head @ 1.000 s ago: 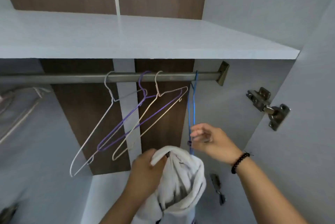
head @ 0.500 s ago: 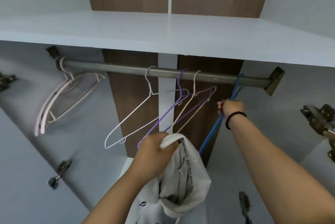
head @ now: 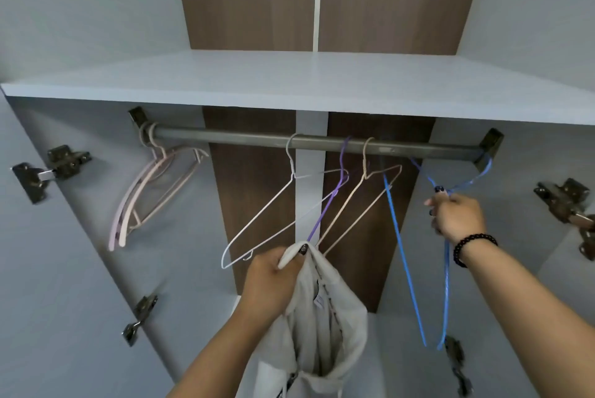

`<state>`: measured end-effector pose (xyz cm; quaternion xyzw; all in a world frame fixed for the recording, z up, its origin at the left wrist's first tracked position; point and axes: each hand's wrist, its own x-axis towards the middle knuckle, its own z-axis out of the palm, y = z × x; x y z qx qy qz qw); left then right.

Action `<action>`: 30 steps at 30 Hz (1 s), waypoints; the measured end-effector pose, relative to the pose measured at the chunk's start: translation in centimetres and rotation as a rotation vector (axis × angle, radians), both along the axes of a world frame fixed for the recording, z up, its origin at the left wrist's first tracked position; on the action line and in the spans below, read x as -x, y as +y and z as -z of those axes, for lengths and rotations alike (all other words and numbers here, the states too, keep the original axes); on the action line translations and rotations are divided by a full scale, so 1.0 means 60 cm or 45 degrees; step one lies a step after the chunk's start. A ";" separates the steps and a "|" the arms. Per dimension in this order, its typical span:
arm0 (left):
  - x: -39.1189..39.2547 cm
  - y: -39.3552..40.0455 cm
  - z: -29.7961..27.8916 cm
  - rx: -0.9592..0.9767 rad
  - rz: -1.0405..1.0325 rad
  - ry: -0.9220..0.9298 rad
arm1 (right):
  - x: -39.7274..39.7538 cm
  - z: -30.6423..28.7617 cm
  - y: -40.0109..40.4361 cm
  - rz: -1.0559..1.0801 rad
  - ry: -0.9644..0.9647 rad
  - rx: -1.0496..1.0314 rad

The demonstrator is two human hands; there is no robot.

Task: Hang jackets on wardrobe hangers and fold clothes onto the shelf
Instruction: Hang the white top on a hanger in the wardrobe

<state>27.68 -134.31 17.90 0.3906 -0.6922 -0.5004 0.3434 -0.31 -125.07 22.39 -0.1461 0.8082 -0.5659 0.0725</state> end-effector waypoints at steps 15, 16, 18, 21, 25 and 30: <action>-0.201 -0.021 0.011 -0.605 0.009 0.157 | -0.368 -0.072 0.189 -0.376 0.152 -0.054; -0.216 -0.020 0.010 -0.597 -0.020 0.163 | -0.396 -0.077 0.198 -0.463 0.081 0.016; -0.248 -0.021 0.005 -0.583 -0.048 0.172 | -0.445 -0.084 0.215 -0.604 0.077 -0.014; -0.298 -0.027 -0.009 -0.541 -0.078 0.185 | -0.510 -0.089 0.227 -0.694 0.217 -0.147; -0.354 -0.036 -0.031 -0.426 -0.138 0.146 | -0.553 -0.089 0.231 -0.725 0.301 -0.154; -0.407 -0.046 -0.044 -0.171 -0.251 0.089 | -0.582 -0.089 0.223 -0.743 0.372 -0.302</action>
